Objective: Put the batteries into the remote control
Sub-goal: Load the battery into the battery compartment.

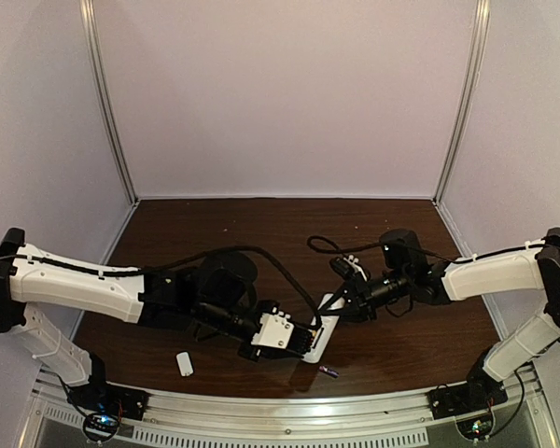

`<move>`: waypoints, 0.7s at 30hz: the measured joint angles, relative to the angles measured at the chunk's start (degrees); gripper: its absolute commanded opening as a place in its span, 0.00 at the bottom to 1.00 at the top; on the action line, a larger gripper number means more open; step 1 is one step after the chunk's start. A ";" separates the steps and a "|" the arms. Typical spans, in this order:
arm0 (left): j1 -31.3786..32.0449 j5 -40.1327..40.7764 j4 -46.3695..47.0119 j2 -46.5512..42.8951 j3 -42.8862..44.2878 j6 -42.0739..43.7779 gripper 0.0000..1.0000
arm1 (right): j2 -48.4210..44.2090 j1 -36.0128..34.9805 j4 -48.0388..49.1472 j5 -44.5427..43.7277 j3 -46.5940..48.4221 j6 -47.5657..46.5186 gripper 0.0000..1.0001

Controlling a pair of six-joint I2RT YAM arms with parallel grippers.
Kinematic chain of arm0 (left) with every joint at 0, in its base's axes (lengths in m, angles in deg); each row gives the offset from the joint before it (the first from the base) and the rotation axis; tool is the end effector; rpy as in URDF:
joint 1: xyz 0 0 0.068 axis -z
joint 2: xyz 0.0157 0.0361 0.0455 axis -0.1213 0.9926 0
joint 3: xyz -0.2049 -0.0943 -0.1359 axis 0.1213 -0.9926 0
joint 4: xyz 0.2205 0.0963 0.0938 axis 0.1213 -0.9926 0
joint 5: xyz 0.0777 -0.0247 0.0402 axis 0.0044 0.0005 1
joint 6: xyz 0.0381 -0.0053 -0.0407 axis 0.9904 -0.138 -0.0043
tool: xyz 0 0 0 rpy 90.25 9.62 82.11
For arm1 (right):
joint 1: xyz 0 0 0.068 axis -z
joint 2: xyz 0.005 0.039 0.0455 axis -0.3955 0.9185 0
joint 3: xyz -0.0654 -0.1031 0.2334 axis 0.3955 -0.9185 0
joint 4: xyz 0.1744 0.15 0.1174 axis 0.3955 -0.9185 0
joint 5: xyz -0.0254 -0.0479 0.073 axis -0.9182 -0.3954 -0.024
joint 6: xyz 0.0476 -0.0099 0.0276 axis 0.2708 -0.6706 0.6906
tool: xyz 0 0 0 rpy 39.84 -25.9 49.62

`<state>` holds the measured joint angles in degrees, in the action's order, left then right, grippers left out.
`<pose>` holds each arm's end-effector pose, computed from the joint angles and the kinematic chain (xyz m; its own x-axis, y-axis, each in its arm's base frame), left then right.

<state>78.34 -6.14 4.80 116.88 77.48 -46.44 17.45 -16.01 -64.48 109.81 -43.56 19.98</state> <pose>0.0904 -0.3113 0.2298 0.3959 0.4596 -0.7950 0.9133 -0.2872 0.2889 0.1937 0.2030 0.1802 -0.9506 -0.3046 -0.0596 -0.1314 0.2210 0.9664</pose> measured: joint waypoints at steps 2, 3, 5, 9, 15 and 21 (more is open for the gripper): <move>0.00 0.15 -0.39 0.57 0.28 0.24 0.30 | 0.02 -0.22 -0.11 0.15 0.00 -0.04 0.00; 0.00 0.24 -0.63 0.85 0.46 0.35 0.29 | 0.04 -0.26 -0.11 0.22 0.00 -0.04 0.00; 0.00 0.35 -0.90 1.20 0.57 0.52 0.28 | 0.11 -0.39 -0.11 0.39 0.00 -0.04 0.00; 0.00 0.55 -1.11 1.70 0.57 0.90 0.27 | 0.22 -0.79 -0.11 0.72 0.00 -0.04 0.00; 0.22 0.83 -1.18 2.56 0.81 1.40 0.26 | 0.42 -1.03 -0.09 0.81 0.00 -0.04 0.00; 0.63 1.36 -1.25 3.69 1.55 1.75 0.23 | 1.14 -1.40 -0.09 0.85 0.02 -0.02 0.00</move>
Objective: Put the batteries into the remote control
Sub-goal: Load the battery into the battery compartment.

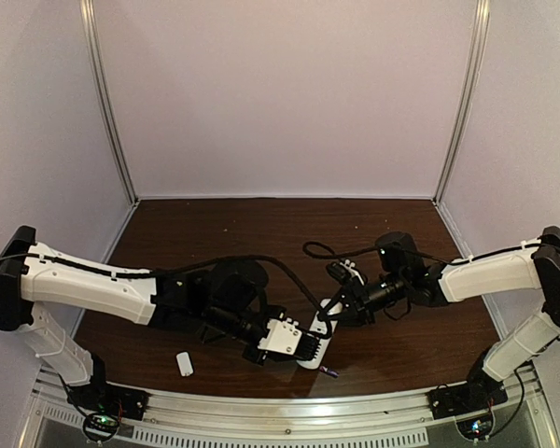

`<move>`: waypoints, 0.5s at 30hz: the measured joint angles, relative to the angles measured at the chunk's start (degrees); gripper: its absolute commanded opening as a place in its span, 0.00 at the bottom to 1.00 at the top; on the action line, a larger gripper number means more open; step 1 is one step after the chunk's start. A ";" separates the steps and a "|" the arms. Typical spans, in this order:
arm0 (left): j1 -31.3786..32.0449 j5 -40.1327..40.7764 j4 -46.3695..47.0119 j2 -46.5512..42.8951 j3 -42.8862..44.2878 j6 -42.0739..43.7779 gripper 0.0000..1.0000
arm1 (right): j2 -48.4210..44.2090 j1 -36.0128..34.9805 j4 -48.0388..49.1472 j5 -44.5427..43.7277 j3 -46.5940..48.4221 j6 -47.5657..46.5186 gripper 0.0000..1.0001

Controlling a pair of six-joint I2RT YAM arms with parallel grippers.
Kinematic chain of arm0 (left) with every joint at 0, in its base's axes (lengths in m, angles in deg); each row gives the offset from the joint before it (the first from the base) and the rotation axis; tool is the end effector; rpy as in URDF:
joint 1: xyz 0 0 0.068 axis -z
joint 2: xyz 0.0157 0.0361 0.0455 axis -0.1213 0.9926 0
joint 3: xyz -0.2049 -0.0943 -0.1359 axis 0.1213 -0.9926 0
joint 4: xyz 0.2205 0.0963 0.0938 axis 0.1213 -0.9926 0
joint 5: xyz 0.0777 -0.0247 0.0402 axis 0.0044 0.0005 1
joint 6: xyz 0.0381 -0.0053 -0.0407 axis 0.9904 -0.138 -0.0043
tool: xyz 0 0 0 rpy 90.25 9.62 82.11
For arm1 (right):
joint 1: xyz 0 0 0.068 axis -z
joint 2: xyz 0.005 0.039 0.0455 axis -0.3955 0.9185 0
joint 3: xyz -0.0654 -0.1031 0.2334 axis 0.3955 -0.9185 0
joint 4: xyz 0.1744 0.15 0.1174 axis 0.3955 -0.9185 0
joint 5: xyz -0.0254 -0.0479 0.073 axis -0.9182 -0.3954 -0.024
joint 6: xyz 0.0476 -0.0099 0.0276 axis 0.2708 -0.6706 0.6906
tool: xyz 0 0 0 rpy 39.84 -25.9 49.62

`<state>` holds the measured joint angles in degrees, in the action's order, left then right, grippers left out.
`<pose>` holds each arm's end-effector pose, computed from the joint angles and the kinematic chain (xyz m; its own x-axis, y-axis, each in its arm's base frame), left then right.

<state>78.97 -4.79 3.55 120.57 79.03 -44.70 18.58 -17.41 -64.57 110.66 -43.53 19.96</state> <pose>0.0908 -0.3213 0.2166 0.4156 0.5008 -0.7593 0.9049 -0.3121 0.2895 0.1891 0.2084 0.1754 -0.9398 -0.3397 -0.0376 -0.1193 0.2230 0.9675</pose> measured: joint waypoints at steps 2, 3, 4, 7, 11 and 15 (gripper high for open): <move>0.09 0.20 0.02 0.37 0.22 0.00 0.22 | 0.00 -0.07 0.04 0.00 0.00 0.00 0.00; 0.11 0.28 0.00 0.50 0.24 0.00 0.22 | 0.00 -0.11 0.04 0.02 0.00 0.00 0.00; 0.11 0.44 0.00 0.63 0.26 0.00 0.21 | 0.00 -0.15 0.07 0.00 0.00 0.02 0.00; 0.11 0.66 0.00 0.98 0.28 0.00 0.20 | 0.00 -0.28 0.57 0.02 0.00 0.22 0.00; 0.11 1.03 0.00 1.27 0.28 0.00 0.19 | 0.00 -0.70 1.36 0.00 0.00 0.33 0.00; 0.15 1.31 0.07 1.36 0.31 -0.04 0.16 | 0.00 -0.87 1.40 -0.04 0.00 0.42 0.00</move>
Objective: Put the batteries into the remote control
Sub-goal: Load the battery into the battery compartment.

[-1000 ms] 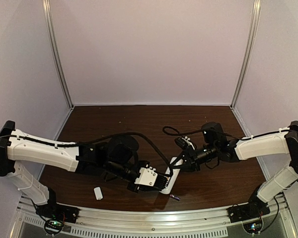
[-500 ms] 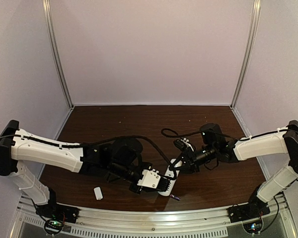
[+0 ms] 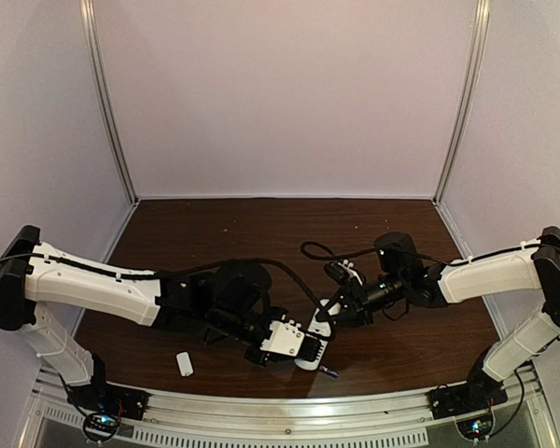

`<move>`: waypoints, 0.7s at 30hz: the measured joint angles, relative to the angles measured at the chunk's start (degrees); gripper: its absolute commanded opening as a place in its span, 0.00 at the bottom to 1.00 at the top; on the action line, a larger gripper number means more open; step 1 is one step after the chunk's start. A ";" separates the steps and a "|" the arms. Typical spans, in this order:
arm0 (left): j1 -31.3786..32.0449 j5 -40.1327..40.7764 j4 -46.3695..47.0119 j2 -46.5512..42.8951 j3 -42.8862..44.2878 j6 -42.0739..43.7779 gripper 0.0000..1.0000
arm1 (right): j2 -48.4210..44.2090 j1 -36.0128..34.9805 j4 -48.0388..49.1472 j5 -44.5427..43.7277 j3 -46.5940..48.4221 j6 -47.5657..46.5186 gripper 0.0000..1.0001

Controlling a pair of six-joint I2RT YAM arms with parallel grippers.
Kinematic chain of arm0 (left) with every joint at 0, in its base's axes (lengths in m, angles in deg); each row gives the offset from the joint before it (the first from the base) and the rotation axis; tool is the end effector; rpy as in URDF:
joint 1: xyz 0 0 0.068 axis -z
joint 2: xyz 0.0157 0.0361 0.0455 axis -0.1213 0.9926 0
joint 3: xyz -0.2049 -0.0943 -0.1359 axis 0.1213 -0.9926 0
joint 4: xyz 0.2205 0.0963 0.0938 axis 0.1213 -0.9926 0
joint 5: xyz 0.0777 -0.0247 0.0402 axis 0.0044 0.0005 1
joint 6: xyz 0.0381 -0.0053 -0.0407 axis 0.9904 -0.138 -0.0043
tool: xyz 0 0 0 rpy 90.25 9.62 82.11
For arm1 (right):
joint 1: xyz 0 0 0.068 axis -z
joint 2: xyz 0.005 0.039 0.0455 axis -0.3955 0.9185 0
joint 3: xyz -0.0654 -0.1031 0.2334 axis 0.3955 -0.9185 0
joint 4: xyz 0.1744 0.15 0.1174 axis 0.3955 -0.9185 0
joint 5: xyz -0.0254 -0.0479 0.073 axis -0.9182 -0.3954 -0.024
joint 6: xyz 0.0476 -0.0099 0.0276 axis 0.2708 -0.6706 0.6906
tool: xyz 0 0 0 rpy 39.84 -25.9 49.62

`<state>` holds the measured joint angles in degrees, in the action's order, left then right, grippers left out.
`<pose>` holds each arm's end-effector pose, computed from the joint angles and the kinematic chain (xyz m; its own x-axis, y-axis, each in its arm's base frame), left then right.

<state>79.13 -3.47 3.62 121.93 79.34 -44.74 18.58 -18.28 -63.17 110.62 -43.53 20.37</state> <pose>0.0918 -0.3246 0.2108 0.4136 0.5229 -0.7454 0.9074 -0.3040 0.2903 0.1869 0.2121 0.1772 -0.9348 -0.3511 -0.0536 -0.1338 0.2083 0.9689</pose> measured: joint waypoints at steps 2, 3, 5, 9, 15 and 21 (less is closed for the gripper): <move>0.04 0.20 0.02 0.09 0.13 0.00 0.14 | 0.00 -0.15 0.07 -0.02 0.00 0.00 0.00; 0.07 0.28 0.02 0.13 0.22 -0.02 0.14 | 0.00 -0.22 0.09 -0.02 0.00 0.00 0.00; 0.09 0.44 0.00 0.31 0.46 -0.20 0.13 | 0.00 -0.35 0.24 -0.04 0.00 0.02 0.00; 0.22 0.76 0.07 0.79 0.66 -0.55 0.11 | 0.00 -0.52 0.33 -0.26 0.00 0.00 0.00; 0.22 0.83 0.42 1.40 0.79 -1.20 0.09 | -0.02 -0.57 0.55 -0.94 0.00 0.04 0.00; 0.15 0.31 0.92 1.97 0.87 -2.14 0.07 | -0.13 -0.98 1.29 -1.40 0.00 0.04 0.00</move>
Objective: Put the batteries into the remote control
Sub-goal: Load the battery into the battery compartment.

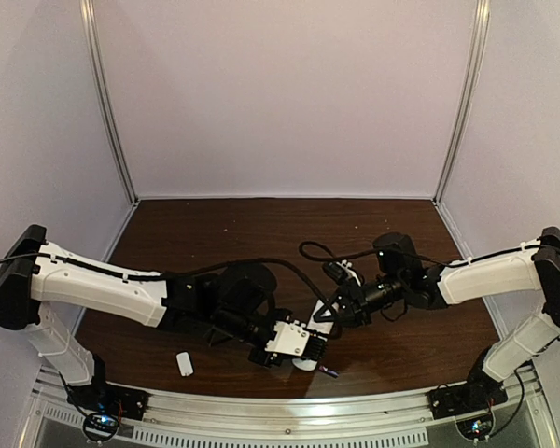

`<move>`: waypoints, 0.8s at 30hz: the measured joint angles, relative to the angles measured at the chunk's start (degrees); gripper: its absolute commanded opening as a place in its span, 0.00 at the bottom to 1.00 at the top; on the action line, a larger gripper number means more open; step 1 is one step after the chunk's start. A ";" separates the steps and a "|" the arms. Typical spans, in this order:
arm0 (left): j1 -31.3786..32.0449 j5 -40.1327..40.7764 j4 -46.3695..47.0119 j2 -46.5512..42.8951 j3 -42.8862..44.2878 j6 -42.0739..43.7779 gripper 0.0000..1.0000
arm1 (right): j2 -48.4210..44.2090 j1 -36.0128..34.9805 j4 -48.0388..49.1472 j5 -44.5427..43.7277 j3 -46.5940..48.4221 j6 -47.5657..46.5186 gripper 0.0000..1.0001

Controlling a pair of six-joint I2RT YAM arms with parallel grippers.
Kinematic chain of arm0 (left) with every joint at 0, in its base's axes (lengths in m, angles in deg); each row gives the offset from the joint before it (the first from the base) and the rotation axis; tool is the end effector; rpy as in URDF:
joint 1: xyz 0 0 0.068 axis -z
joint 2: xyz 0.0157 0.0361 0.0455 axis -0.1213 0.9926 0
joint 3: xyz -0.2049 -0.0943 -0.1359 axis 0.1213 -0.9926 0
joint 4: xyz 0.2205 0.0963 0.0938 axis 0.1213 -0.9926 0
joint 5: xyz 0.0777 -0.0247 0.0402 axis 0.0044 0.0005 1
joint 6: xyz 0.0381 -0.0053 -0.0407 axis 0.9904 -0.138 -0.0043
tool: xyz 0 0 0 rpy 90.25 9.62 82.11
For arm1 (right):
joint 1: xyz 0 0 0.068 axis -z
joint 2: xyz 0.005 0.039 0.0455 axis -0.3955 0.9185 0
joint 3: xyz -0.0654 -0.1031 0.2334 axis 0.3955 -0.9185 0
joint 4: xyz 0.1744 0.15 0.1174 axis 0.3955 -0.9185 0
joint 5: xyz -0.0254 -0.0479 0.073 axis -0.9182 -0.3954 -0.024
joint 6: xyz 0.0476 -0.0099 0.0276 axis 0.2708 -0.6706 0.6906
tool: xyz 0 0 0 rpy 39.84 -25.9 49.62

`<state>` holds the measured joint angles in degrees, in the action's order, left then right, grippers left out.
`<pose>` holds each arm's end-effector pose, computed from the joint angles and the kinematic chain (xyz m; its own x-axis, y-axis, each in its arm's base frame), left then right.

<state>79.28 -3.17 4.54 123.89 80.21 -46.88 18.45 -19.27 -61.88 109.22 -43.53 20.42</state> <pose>0.0932 -0.3313 0.2060 0.3804 0.5373 -0.7528 0.9220 -0.2839 0.2632 0.1848 0.2161 0.1791 -0.9342 -0.3475 -0.0806 -0.1588 0.2026 0.9663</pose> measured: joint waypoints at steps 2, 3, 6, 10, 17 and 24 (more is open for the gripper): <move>-0.15 -0.57 0.04 0.00 0.00 -0.37 0.07 | -0.04 -0.26 0.42 -0.04 0.00 0.02 0.00; -0.24 -0.92 0.15 0.00 0.00 -0.52 0.07 | -0.11 -0.42 0.79 -0.11 -0.02 0.02 0.00; -0.48 -2.23 0.70 0.00 0.00 -0.92 0.06 | -0.37 -0.85 1.64 -0.20 -0.02 0.02 0.00; -0.94 -3.72 0.90 0.00 -0.02 -1.16 0.06 | -0.42 -1.09 2.56 -0.15 -0.04 0.20 0.00; -2.16 -6.93 1.99 -0.20 -0.48 -2.19 0.05 | -0.46 -1.44 6.12 0.02 -0.87 1.95 0.00; -3.28 -10.75 3.69 -1.07 -1.31 -2.69 0.05 | -1.11 -1.97 10.86 0.52 -1.77 4.94 0.00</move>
<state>76.00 -13.92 8.23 122.82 78.90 -49.57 17.34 -21.24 -51.02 109.74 -45.30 25.36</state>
